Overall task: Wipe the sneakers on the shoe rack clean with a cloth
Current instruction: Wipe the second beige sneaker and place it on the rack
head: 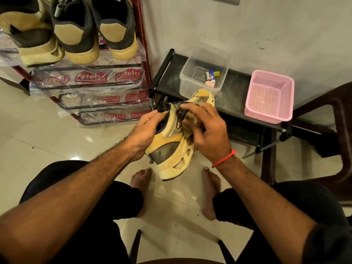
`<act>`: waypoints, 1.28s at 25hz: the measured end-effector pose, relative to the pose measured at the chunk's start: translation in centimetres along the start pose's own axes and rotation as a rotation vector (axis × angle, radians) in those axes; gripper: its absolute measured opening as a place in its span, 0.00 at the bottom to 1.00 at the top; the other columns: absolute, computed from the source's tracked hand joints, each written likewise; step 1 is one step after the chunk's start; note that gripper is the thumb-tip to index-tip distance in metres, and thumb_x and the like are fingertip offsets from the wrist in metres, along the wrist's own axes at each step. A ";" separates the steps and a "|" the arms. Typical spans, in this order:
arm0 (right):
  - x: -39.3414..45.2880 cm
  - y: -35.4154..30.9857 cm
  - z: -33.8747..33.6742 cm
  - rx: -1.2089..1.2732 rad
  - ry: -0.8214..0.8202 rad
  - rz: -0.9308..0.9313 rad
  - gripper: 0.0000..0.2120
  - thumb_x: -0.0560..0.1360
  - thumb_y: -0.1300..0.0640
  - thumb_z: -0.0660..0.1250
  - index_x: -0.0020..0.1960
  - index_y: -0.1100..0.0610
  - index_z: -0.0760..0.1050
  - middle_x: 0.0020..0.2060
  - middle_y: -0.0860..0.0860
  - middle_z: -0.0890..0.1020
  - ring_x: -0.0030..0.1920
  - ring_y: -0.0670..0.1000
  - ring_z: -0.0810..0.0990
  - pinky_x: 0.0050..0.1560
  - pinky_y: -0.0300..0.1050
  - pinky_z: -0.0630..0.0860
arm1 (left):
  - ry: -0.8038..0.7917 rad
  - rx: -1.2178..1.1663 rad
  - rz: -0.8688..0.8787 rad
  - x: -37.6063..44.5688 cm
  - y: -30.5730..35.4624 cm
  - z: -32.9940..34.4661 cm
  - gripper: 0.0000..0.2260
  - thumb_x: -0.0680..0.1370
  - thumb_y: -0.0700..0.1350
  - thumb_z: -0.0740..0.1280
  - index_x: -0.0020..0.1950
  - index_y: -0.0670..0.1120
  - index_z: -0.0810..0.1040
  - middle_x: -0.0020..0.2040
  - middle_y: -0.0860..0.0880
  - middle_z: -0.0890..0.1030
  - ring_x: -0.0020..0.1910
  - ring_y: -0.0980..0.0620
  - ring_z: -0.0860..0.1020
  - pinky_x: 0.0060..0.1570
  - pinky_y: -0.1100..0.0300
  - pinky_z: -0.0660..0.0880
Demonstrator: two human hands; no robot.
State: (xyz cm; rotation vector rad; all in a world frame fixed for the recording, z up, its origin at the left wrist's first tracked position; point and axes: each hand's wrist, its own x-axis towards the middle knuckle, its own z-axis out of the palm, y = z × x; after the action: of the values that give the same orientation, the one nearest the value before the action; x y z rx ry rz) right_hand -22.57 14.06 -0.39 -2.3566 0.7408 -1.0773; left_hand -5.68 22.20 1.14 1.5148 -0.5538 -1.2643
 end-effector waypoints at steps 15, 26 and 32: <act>2.0 1.7 -3.3 0.416 0.345 0.529 0.22 0.77 0.61 0.70 0.69 0.51 0.69 0.62 0.49 0.74 0.61 0.45 0.76 0.64 0.49 0.78 | -0.074 0.050 -0.087 -0.2 -0.3 0.1 0.10 0.82 0.51 0.66 0.51 0.48 0.84 0.44 0.50 0.86 0.44 0.54 0.82 0.50 0.56 0.75; 1.2 1.3 -2.1 0.135 -0.309 0.382 0.26 0.77 0.49 0.71 0.72 0.46 0.65 0.67 0.51 0.71 0.67 0.51 0.72 0.67 0.52 0.75 | -0.026 0.084 -0.075 0.0 -0.6 -0.2 0.10 0.83 0.50 0.65 0.49 0.46 0.83 0.43 0.50 0.86 0.43 0.54 0.82 0.50 0.57 0.76; -0.9 -2.8 0.1 0.089 -0.466 0.024 0.21 0.77 0.52 0.71 0.68 0.55 0.74 0.64 0.52 0.74 0.65 0.52 0.72 0.68 0.53 0.71 | 0.076 0.120 -0.060 -0.3 -0.4 -0.2 0.09 0.83 0.51 0.64 0.48 0.51 0.82 0.47 0.52 0.84 0.51 0.54 0.81 0.49 0.59 0.76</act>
State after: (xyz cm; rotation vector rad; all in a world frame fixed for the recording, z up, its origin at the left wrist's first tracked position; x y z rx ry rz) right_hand -22.19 16.78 0.74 -2.3811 0.5321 -0.5028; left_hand -5.74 22.64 0.84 1.6837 -0.5456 -1.2320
